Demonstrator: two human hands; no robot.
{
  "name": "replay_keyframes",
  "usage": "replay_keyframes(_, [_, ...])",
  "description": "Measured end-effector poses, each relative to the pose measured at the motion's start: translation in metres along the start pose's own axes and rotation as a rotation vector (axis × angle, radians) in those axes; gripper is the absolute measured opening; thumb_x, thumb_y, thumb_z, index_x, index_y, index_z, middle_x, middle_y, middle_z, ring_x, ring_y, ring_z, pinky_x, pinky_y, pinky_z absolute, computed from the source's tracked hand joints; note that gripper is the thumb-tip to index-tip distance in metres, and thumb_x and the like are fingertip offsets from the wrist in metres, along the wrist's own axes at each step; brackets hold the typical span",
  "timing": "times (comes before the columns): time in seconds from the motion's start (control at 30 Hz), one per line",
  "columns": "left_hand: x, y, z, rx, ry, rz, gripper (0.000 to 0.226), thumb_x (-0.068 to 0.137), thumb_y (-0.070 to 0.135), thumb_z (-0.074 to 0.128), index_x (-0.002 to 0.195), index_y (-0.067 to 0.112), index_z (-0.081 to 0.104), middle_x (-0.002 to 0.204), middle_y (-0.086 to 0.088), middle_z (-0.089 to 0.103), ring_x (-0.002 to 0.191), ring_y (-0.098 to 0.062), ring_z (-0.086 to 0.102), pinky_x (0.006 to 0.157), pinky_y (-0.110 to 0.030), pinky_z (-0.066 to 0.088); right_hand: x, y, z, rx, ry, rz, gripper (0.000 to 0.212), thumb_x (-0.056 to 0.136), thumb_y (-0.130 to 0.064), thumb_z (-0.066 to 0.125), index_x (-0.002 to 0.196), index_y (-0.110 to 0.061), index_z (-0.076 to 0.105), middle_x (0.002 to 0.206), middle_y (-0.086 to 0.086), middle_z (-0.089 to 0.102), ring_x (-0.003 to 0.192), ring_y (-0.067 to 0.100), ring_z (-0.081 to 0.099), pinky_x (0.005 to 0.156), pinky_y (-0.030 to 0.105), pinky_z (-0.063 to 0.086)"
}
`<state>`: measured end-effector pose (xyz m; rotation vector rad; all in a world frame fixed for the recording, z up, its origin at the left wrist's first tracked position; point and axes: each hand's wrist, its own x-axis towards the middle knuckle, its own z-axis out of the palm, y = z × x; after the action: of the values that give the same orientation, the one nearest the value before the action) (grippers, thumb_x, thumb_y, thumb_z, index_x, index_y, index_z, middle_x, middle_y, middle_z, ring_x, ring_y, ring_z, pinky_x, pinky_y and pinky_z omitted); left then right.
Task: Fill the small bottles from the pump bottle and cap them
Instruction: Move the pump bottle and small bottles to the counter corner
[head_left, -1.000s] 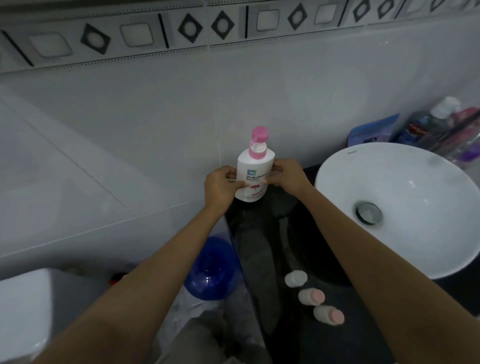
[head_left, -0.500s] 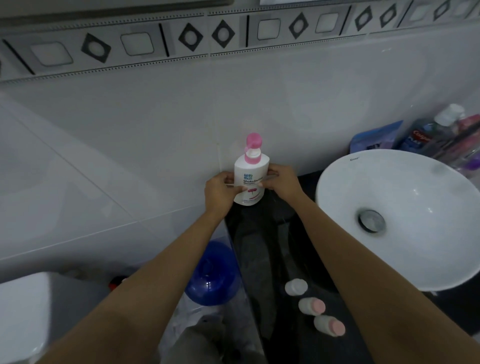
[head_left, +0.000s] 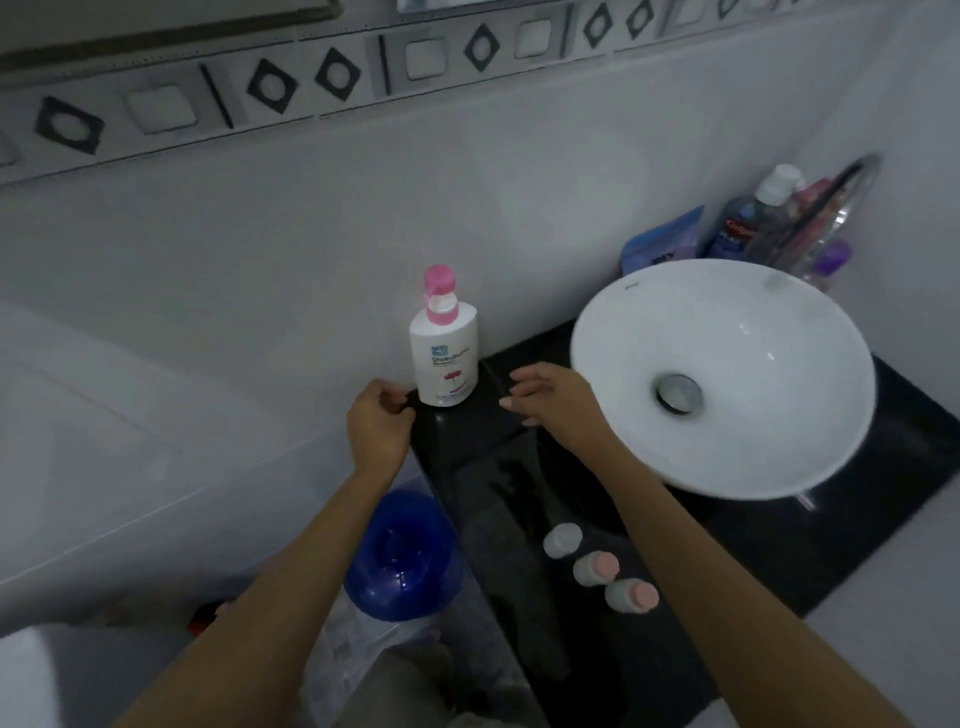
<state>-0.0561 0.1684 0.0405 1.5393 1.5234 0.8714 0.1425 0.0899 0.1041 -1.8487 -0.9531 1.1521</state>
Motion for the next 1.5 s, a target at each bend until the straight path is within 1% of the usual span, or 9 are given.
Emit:
replay_keyframes(0.1, [-0.026,0.004,0.0,-0.083,-0.123,0.026,0.024,0.079,-0.011,0.061,0.089,0.011,0.061,0.084,-0.003,0.062,0.079,-0.015,0.058,0.075,-0.025,0.049,-0.055,0.013,-0.017,0.024,0.114,-0.049,0.031,0.077,-0.02,0.075,0.106,-0.016,0.065,0.095,0.004,0.07,0.084,0.015,0.067,0.064,0.022,0.055])
replay_keyframes(0.2, [-0.054,0.017,0.014,-0.065,-0.425,0.134,0.025,0.079,-0.005,0.067,0.094,0.015,0.063,0.09,-0.001,0.064,0.081,-0.011,0.061,0.073,-0.021,0.05,-0.11,0.034,-0.033,0.099,0.321,-0.001,0.024,0.077,-0.018,0.076,0.099,-0.012,0.067,0.085,0.01,0.072,0.071,0.015,0.067,0.053,0.016,0.049])
replay_keyframes(0.33, [-0.086,0.031,0.035,0.105,-0.788,0.386,0.043,0.069,0.018,0.083,0.107,0.024,0.062,0.101,0.009,0.058,0.089,-0.002,0.057,0.074,-0.008,0.044,-0.159,0.066,-0.035,-0.04,0.505,0.128,0.033,0.071,-0.028,0.081,0.099,-0.014,0.068,0.081,0.006,0.07,0.071,0.014,0.065,0.064,0.016,0.051])
replay_keyframes(0.47, [-0.105,0.029,0.062,0.328,-1.017,0.483,0.071,0.06,0.025,0.087,0.124,0.022,0.054,0.112,0.007,0.051,0.096,-0.008,0.052,0.084,-0.02,0.046,-0.176,0.09,-0.021,-0.535,0.437,0.153,0.05,0.075,-0.045,0.072,0.115,-0.018,0.062,0.102,0.001,0.064,0.093,0.016,0.058,0.082,0.03,0.045])
replay_keyframes(0.57, [-0.113,0.024,0.076,0.398,-1.056,0.496,0.074,0.061,0.019,0.087,0.127,0.02,0.053,0.113,0.003,0.052,0.096,-0.011,0.052,0.085,-0.025,0.047,-0.176,0.102,-0.011,-0.855,0.404,0.15,0.049,0.078,-0.046,0.064,0.118,-0.018,0.058,0.11,0.0,0.063,0.106,0.021,0.049,0.084,0.032,0.031])
replay_keyframes(0.8, [-0.121,0.025,0.085,0.385,-1.076,0.576,0.045,0.067,0.017,0.083,0.108,0.018,0.063,0.103,0.0,0.059,0.085,-0.012,0.059,0.079,-0.032,0.054,-0.17,0.113,-0.002,-1.017,0.335,0.226,0.037,0.079,-0.042,0.062,0.105,-0.016,0.06,0.11,0.002,0.064,0.108,0.023,0.047,0.087,0.034,0.028])
replay_keyframes(1.07, [-0.122,0.021,0.085,0.36,-1.096,0.613,0.03,0.067,0.016,0.081,0.093,0.017,0.066,0.093,0.001,0.061,0.081,-0.011,0.059,0.077,-0.032,0.054,-0.169,0.119,0.001,-1.016,0.331,0.208,0.035,0.078,-0.043,0.061,0.101,-0.016,0.06,0.106,0.002,0.064,0.105,0.023,0.048,0.086,0.034,0.029])
replay_keyframes(1.3, [-0.128,0.017,0.087,0.348,-1.084,0.615,0.028,0.07,0.017,0.079,0.095,0.013,0.066,0.096,-0.001,0.062,0.083,-0.012,0.059,0.077,-0.029,0.052,-0.179,0.121,0.002,-0.957,0.411,0.162,0.027,0.081,-0.039,0.06,0.095,-0.016,0.061,0.101,0.002,0.064,0.1,0.021,0.051,0.08,0.031,0.028])
replay_keyframes(1.5, [-0.119,0.018,0.07,0.269,-0.964,0.506,0.029,0.072,0.018,0.078,0.097,0.015,0.066,0.097,0.0,0.06,0.083,-0.011,0.059,0.074,-0.023,0.051,-0.174,0.113,0.002,-0.757,0.49,0.07,0.027,0.077,-0.04,0.065,0.091,-0.016,0.061,0.092,-0.001,0.064,0.088,0.018,0.057,0.075,0.03,0.036])
